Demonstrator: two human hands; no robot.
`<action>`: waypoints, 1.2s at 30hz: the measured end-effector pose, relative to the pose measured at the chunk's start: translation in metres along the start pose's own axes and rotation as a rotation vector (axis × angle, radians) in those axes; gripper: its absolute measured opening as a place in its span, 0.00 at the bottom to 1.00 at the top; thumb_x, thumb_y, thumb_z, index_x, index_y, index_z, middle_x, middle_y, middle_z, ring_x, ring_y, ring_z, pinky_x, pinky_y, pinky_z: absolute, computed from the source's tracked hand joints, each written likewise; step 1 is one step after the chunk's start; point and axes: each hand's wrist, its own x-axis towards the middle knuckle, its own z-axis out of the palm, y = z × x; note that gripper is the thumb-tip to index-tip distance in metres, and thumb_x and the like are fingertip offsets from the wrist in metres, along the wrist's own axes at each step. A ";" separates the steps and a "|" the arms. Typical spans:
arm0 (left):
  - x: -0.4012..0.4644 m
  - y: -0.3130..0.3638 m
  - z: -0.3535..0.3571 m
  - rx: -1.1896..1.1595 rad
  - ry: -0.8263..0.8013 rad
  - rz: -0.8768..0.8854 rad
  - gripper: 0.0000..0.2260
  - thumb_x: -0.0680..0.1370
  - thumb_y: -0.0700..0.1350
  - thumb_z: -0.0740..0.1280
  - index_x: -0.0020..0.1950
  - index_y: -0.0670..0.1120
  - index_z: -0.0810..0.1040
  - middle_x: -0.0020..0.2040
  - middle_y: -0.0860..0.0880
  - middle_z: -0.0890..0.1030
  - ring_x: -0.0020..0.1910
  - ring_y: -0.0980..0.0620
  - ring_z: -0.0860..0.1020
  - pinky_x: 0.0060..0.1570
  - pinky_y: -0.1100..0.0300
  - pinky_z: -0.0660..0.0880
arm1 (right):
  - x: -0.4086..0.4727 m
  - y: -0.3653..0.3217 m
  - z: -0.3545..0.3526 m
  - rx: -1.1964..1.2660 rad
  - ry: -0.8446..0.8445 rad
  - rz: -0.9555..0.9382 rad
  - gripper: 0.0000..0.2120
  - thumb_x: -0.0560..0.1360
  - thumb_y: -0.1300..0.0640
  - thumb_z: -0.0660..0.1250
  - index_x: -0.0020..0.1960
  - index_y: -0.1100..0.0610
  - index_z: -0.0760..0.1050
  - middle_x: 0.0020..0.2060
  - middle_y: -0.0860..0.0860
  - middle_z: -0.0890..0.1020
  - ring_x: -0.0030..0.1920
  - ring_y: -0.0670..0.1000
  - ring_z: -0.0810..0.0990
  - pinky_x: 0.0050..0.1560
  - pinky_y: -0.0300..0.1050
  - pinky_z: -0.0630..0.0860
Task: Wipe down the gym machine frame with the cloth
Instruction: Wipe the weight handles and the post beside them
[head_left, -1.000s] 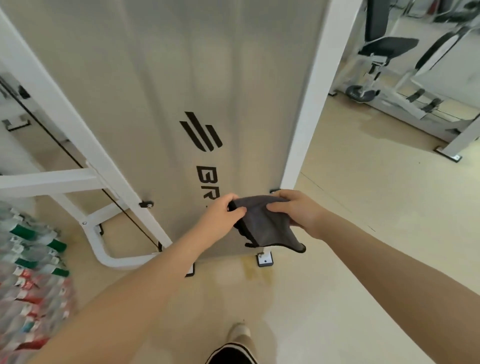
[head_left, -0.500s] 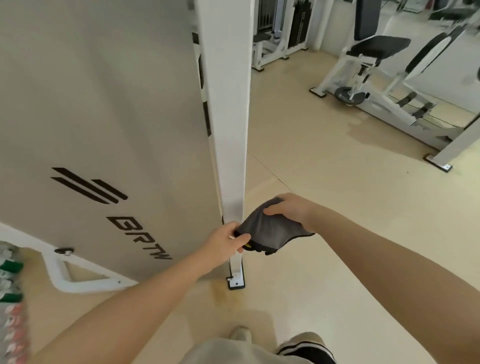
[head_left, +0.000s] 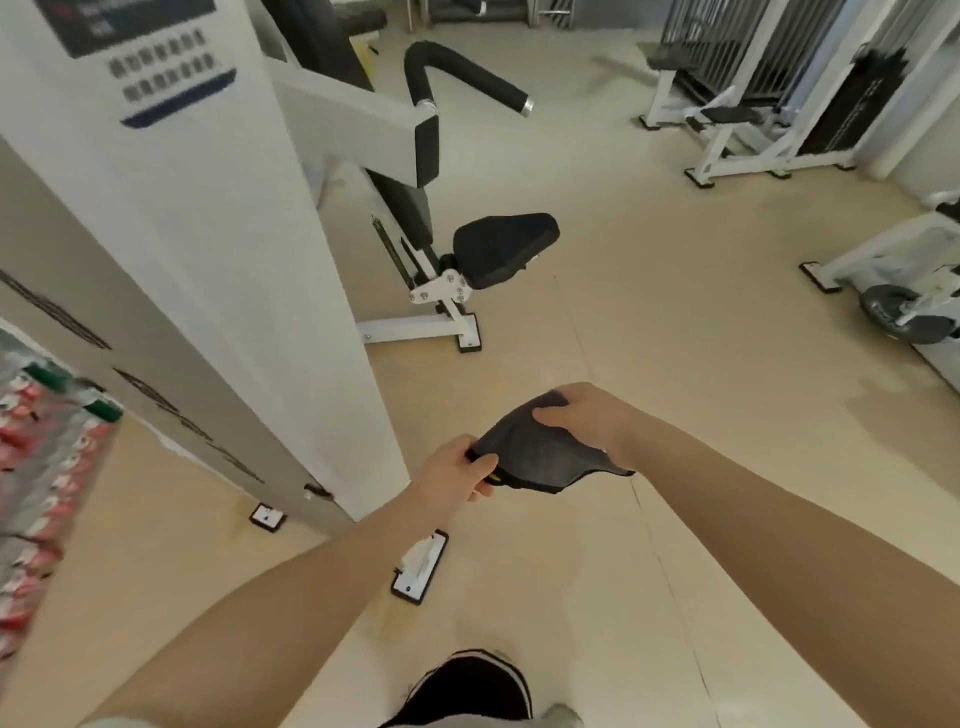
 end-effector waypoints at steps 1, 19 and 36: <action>0.006 0.008 0.008 -0.010 0.043 -0.009 0.04 0.79 0.43 0.61 0.51 0.43 0.71 0.43 0.46 0.78 0.36 0.53 0.77 0.39 0.62 0.71 | 0.006 0.002 -0.010 0.003 -0.003 -0.010 0.12 0.79 0.57 0.61 0.58 0.62 0.75 0.49 0.55 0.78 0.47 0.52 0.74 0.41 0.41 0.71; 0.155 0.119 -0.080 -0.210 0.787 -0.212 0.04 0.76 0.41 0.61 0.41 0.45 0.70 0.36 0.47 0.74 0.38 0.48 0.74 0.48 0.50 0.75 | 0.217 -0.141 -0.067 -0.164 -0.356 -0.307 0.14 0.80 0.55 0.58 0.63 0.59 0.71 0.57 0.55 0.77 0.51 0.52 0.73 0.51 0.44 0.69; 0.101 0.165 -0.134 0.311 1.551 -0.490 0.19 0.78 0.40 0.59 0.70 0.44 0.65 0.71 0.48 0.62 0.66 0.48 0.67 0.60 0.57 0.67 | 0.191 -0.267 0.020 0.131 -1.010 -0.187 0.16 0.80 0.66 0.52 0.67 0.69 0.66 0.62 0.64 0.74 0.50 0.56 0.73 0.37 0.41 0.72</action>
